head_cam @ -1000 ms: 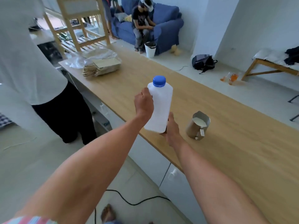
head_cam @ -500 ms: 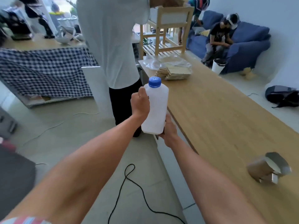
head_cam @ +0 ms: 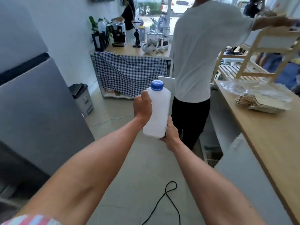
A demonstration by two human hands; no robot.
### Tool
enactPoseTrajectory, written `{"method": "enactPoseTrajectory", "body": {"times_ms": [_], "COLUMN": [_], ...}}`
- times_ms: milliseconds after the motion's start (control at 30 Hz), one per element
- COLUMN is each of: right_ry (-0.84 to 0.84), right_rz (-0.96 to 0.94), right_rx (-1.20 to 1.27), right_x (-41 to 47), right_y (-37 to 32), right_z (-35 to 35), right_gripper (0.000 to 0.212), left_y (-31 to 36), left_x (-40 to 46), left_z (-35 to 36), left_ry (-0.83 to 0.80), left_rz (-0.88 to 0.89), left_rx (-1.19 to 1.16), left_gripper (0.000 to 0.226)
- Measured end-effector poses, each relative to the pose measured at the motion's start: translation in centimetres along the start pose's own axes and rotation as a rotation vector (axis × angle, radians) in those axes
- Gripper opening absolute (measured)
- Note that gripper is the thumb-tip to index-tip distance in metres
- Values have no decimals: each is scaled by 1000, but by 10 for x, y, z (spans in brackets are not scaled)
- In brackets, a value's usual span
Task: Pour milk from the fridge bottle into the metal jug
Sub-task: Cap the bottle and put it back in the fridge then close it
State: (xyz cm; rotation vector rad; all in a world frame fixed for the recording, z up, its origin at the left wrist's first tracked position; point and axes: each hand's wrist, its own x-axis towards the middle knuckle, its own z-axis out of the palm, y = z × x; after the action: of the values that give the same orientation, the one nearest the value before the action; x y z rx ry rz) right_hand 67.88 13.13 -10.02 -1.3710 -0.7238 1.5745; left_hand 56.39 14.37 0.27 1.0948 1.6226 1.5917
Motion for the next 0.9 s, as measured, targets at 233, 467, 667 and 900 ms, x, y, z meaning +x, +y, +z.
{"method": "enactPoseTrajectory", "body": {"times_ms": [233,467,667,900], "right_ry": [-190,-375,-539,-793], "right_rz": [60,127,162,162], "right_rx": [-136,-232,-327,-494], "right_x": [-3,-15,-33,-40], "right_y": [24,55,80,101], "right_z": [131,243,320,407], "right_gripper": [57,61,56,58], "left_y": [-9,-20,-32,-35], "left_x": [45,64,67,76], "left_z": [-124,-240,-317,-394], "left_ry": [232,466,629,904], "left_rz": [-6,-22,-37,-91], "left_rx": [81,130,125,64], "left_gripper": [45,45,45,46]}}
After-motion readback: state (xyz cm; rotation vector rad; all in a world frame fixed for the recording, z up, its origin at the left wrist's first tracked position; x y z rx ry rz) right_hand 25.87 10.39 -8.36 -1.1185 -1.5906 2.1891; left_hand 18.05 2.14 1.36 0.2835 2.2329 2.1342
